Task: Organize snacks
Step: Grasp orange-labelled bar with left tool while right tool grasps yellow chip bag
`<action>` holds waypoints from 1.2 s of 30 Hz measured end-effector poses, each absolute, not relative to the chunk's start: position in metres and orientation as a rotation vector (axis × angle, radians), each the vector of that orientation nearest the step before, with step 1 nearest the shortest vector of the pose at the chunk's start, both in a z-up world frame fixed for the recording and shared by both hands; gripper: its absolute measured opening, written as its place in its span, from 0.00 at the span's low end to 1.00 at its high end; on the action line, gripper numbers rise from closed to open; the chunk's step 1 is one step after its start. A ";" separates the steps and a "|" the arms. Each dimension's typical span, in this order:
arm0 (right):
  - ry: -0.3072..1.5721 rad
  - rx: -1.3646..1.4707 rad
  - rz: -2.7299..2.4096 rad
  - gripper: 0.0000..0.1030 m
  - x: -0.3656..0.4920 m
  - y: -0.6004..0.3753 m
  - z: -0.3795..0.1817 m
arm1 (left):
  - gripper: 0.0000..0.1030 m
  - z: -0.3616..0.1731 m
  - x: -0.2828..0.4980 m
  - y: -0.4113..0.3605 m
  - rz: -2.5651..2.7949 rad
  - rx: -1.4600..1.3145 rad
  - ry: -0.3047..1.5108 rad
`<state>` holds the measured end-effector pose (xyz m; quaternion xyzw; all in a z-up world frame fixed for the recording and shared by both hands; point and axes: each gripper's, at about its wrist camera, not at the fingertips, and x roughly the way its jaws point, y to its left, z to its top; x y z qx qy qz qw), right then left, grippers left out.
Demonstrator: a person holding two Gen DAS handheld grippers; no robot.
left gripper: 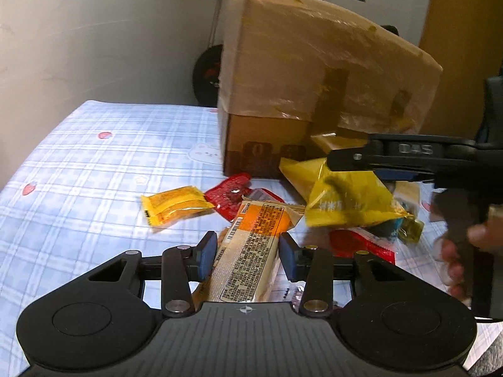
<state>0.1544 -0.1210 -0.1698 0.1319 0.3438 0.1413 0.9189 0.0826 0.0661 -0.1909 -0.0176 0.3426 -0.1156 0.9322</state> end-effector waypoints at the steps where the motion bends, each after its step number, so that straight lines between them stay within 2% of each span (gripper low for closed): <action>1: 0.715 0.268 0.284 0.92 0.160 -0.117 -0.171 | 0.44 -0.190 0.082 0.068 -0.230 -0.044 0.700; 6: 0.777 0.238 0.203 0.95 0.178 -0.107 -0.184 | 0.44 -0.187 0.080 0.076 -0.202 -0.073 0.688; 12: 0.750 0.205 0.233 0.95 0.168 -0.108 -0.191 | 0.44 -0.185 0.080 0.077 -0.184 -0.084 0.675; 23: 0.682 0.175 0.309 0.77 0.118 -0.117 -0.187 | 0.44 -0.184 0.078 0.082 -0.158 -0.113 0.678; 27: 0.682 0.202 0.312 0.77 0.111 -0.126 -0.187 | 0.44 -0.184 0.076 0.078 -0.170 -0.105 0.679; 32: 0.708 0.182 0.307 0.84 0.115 -0.125 -0.188 | 0.44 -0.183 0.074 0.077 -0.176 -0.105 0.679; 36: 0.730 0.155 0.333 0.85 0.126 -0.115 -0.191 | 0.44 -0.183 0.073 0.079 -0.172 -0.116 0.681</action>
